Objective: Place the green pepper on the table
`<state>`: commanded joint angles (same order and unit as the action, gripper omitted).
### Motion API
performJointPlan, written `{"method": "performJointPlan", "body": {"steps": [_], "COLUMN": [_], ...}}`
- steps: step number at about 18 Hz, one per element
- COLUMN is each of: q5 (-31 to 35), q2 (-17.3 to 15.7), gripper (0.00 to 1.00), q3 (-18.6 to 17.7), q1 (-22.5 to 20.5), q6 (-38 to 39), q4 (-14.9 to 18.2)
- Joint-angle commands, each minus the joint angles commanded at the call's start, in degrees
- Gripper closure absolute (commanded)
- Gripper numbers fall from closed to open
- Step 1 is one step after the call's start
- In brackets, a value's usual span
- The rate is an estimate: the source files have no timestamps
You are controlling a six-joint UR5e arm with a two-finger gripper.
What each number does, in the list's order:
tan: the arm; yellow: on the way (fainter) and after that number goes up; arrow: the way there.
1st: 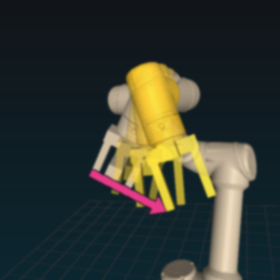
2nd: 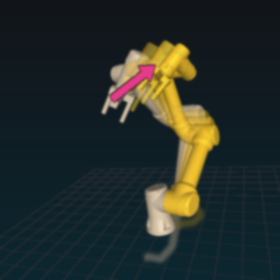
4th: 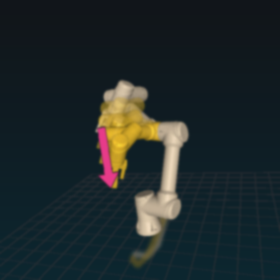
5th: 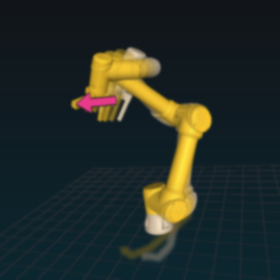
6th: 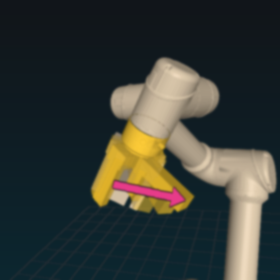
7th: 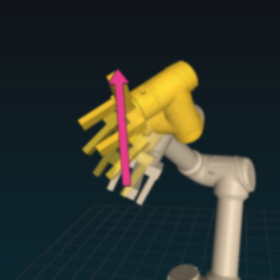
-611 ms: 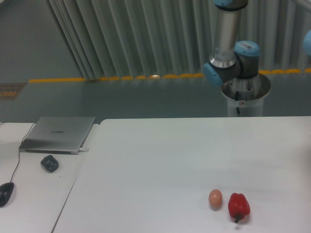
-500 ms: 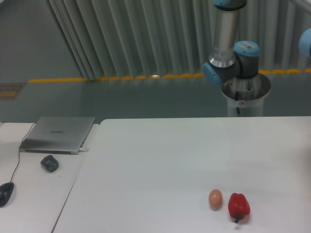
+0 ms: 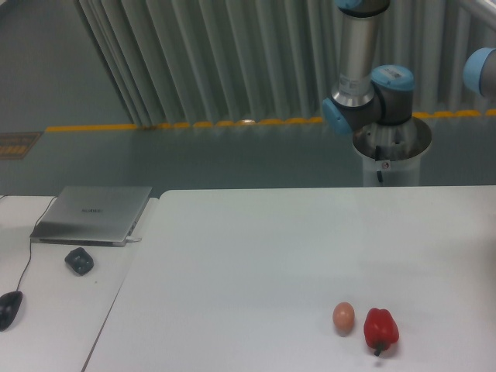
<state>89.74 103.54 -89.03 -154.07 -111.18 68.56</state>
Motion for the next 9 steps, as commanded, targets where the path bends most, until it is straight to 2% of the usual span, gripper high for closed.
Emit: {"method": "performJointPlan", "body": {"steps": [3,9], "q5": [-0.09,0.17], "q2": [0.18,0.52], "gripper": [0.0,0.0], "q3": [-1.23,-1.41], "q1": [-0.17,0.0], "q6": [0.09,0.17], "q4": [-0.17,-0.26]}}
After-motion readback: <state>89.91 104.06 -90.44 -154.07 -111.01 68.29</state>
